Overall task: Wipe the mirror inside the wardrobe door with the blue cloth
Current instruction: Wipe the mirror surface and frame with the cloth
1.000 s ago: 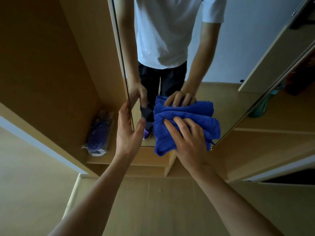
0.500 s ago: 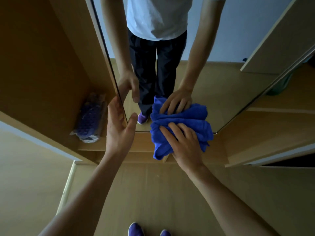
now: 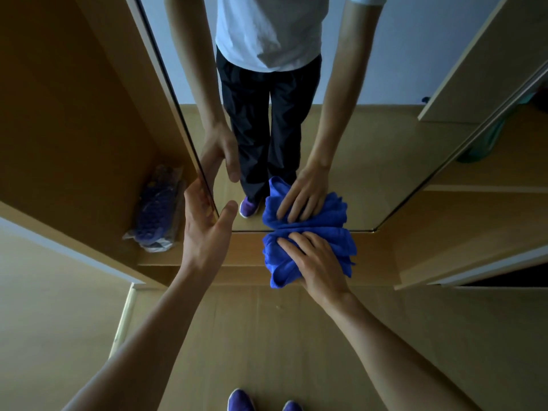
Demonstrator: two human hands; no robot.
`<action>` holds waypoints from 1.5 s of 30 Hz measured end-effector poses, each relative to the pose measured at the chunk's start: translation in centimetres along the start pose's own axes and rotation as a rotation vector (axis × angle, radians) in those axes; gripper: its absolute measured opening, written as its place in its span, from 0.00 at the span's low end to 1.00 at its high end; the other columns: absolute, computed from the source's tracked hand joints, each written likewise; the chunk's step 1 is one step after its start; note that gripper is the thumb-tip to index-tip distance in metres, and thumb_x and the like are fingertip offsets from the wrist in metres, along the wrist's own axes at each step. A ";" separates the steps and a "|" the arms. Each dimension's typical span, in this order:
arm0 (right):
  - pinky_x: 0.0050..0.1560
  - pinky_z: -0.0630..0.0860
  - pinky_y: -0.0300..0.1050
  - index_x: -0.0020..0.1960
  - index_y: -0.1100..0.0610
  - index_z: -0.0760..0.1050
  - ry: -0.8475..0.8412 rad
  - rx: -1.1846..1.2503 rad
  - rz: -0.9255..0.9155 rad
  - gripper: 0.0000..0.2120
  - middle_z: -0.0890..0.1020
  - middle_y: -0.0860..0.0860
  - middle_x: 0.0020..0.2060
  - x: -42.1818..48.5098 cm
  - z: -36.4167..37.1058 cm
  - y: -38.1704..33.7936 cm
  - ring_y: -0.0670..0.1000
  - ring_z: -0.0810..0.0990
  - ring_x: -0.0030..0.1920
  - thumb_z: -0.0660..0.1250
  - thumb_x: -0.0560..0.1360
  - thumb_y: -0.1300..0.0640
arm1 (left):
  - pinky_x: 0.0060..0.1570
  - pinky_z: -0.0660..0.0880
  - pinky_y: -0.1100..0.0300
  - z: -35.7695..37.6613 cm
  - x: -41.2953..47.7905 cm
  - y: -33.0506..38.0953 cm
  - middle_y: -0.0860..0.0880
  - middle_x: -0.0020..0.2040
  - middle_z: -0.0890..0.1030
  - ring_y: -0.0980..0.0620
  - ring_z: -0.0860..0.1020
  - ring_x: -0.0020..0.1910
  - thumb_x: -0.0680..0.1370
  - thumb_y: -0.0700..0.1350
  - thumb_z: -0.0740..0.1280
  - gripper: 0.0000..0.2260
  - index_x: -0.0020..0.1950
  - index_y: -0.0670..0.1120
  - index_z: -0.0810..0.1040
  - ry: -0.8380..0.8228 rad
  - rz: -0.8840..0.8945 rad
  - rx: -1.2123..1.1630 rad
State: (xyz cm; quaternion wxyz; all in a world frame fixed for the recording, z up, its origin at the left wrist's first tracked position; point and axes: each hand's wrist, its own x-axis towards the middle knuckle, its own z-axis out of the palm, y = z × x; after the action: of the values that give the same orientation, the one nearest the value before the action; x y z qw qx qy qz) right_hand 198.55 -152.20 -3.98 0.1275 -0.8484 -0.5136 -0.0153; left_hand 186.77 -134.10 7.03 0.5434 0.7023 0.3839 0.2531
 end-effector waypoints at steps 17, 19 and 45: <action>0.59 0.71 0.51 0.72 0.49 0.70 0.088 -0.024 -0.116 0.30 0.75 0.47 0.64 2.6 -25.7 -3.7 0.53 0.74 0.60 0.70 0.72 0.47 | 0.70 0.69 0.41 -3.6 -0.1 18.8 0.48 0.72 0.70 0.49 0.70 0.71 0.75 0.57 0.65 0.31 0.75 0.50 0.60 0.085 0.262 -0.089; 0.58 0.73 0.54 0.71 0.51 0.71 0.161 -0.041 -0.126 0.30 0.77 0.48 0.63 2.8 -29.2 -5.0 0.54 0.75 0.58 0.72 0.70 0.49 | 0.71 0.68 0.41 -4.5 -0.4 21.6 0.47 0.74 0.68 0.48 0.69 0.73 0.76 0.55 0.65 0.33 0.78 0.52 0.56 0.107 0.330 -0.099; 0.55 0.72 0.59 0.69 0.56 0.73 0.875 -0.621 -0.311 0.31 0.78 0.55 0.61 7.4 -65.7 -6.4 0.60 0.75 0.55 0.72 0.66 0.58 | 0.69 0.69 0.39 -9.6 -2.0 48.5 0.46 0.69 0.65 0.42 0.66 0.71 0.80 0.54 0.67 0.29 0.75 0.45 0.61 0.420 0.654 -0.130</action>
State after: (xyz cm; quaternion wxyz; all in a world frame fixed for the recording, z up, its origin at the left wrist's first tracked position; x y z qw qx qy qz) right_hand 203.30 -158.23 62.02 0.0690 -0.6751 -0.5032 -0.5350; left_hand 191.03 -135.84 56.29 0.3871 0.6847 0.2257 0.5749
